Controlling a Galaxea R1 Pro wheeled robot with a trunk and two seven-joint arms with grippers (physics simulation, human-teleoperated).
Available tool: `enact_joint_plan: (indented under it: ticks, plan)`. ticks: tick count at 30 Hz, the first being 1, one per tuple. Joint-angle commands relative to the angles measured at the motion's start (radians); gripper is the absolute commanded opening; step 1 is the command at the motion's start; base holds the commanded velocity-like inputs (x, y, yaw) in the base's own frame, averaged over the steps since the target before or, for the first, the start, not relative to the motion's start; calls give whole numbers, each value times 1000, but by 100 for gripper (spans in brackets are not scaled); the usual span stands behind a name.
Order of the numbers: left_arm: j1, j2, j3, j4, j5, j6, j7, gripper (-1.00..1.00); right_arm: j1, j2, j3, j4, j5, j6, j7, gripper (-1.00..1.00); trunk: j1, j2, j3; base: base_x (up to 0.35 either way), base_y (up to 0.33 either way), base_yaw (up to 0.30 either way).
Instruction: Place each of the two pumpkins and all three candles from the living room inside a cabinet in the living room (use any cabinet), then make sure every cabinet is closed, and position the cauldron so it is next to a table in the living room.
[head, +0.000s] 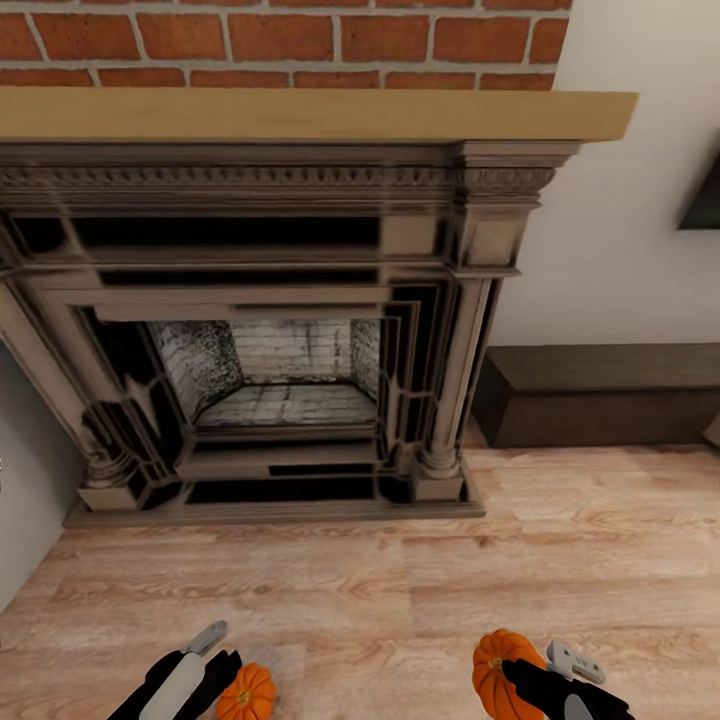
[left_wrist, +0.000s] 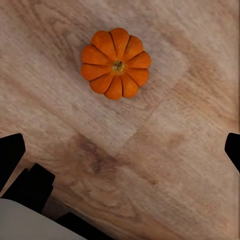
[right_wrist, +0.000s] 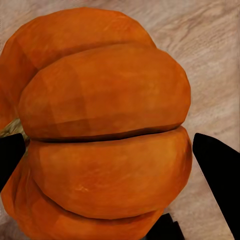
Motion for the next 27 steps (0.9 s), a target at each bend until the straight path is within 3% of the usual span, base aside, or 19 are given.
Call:
enact_joint_plan:
  ticks: [1, 18, 27]
  plan:
    - [0, 0, 0, 0, 0, 0, 0, 100, 0, 0, 0, 0, -1, 0, 0, -100, 0, 0, 0, 20, -19, 130]
    - [0, 0, 1, 1, 1, 0, -1, 100, 0, -1, 3, -3, 3, -14, 1, -100, 0, 0, 0, 63, 10, 39]
    - [0, 3, 4, 0, 4, 0, -2, 100, 0, -1, 3, -4, 4, -13, 2, -100, 35, -63, -28, 0, 0, 0]
